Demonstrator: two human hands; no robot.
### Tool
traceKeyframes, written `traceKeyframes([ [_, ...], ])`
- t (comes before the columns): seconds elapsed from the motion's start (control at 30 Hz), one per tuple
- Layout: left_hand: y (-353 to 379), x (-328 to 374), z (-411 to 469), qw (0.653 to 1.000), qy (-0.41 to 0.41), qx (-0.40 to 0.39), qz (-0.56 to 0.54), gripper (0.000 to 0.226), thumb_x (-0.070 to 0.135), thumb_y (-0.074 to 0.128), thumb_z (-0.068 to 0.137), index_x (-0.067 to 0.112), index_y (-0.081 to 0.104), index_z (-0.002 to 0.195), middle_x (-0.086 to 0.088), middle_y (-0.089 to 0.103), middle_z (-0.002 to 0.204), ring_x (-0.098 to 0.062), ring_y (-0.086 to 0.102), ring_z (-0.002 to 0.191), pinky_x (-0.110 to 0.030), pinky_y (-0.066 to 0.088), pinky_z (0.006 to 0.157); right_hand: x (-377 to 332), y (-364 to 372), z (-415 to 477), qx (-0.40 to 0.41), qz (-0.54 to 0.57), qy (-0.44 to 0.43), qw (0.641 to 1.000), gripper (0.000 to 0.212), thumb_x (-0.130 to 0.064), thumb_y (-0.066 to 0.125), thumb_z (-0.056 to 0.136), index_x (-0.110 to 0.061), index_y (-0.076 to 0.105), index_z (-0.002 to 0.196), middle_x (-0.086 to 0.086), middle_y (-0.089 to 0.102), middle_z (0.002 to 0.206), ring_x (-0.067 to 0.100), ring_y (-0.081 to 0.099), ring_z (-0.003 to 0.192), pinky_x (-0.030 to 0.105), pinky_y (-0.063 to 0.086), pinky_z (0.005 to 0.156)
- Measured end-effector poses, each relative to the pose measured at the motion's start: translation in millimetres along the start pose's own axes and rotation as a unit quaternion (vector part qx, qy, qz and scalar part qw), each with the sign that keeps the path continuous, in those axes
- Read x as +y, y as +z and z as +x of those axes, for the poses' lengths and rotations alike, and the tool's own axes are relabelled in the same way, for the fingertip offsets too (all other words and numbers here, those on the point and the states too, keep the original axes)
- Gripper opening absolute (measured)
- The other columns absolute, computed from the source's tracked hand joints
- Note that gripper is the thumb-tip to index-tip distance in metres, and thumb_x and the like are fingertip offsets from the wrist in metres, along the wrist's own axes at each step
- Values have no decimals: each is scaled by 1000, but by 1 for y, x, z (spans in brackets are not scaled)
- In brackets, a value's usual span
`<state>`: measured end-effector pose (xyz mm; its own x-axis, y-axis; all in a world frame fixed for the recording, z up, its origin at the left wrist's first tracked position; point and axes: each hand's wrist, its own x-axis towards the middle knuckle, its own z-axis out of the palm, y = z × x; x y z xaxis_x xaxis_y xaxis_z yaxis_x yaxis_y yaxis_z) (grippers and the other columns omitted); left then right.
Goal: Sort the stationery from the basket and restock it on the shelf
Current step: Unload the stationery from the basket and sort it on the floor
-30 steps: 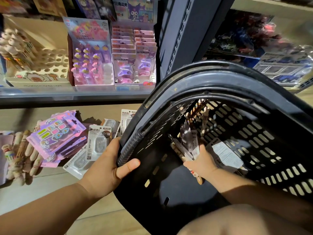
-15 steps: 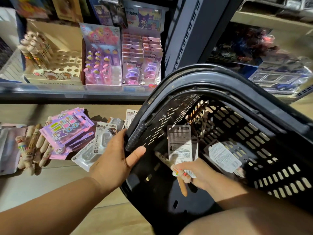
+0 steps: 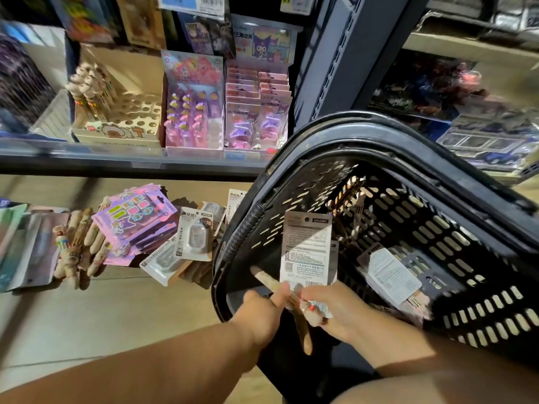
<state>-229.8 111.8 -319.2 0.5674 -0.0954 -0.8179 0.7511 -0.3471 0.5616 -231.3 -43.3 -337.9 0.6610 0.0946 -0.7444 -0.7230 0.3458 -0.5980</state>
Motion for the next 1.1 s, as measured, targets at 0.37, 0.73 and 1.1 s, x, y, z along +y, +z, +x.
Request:
traceKeyframes([
  [0.37,6,22,-6,980,120,-116,-112,66,64,58,80,25,35,128,7,66,106,-8,65,90,-18,47,60,-6,-3,-37,-72,-76,-80,991,63,3,62,70,-18,57,129,9,65,126,27,61,118,47,47,100],
  [0.73,-7,19,-62,945,255,-179,-98,69,75,61,70,50,31,128,14,68,105,-15,68,78,-28,47,56,-44,11,-105,-90,-190,-64,976,42,2,66,66,-19,75,101,7,72,111,19,68,104,33,54,88],
  [1.1,-39,16,-116,916,349,-131,-150,51,50,51,85,42,26,130,35,50,114,28,54,85,4,40,65,-72,66,-142,-114,-318,-93,937,59,-13,80,51,-20,69,108,5,72,112,19,67,107,37,51,97],
])
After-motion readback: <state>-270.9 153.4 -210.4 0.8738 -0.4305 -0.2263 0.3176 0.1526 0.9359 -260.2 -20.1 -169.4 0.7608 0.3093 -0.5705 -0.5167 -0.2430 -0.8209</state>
